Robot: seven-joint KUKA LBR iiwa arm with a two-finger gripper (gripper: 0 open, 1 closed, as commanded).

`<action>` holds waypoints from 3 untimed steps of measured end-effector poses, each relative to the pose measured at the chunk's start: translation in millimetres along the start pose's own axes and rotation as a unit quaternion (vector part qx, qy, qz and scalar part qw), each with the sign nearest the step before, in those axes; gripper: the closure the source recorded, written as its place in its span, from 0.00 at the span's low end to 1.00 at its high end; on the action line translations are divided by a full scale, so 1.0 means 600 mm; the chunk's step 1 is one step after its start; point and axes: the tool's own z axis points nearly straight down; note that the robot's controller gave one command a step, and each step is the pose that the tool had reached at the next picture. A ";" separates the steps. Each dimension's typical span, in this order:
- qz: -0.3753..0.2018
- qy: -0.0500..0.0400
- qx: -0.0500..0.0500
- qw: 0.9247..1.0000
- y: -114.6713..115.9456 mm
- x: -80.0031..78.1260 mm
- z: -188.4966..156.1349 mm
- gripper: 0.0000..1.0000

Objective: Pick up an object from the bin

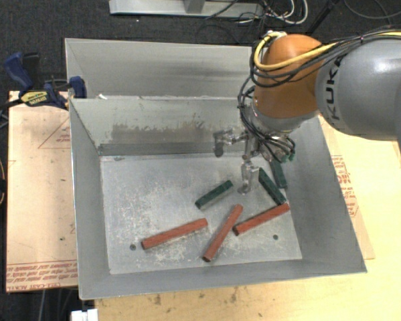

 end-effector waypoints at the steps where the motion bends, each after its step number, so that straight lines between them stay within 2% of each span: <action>1: 0.000 0.000 0.000 1.000 0.000 0.000 0.000 0.00; 2: -0.030 0.000 0.000 1.000 0.001 0.043 0.117 1.00; 3: -0.030 0.000 0.000 1.000 0.001 0.043 0.117 1.00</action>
Offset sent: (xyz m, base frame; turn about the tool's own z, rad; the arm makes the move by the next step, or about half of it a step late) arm -0.0262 -0.0088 -0.0726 -0.0629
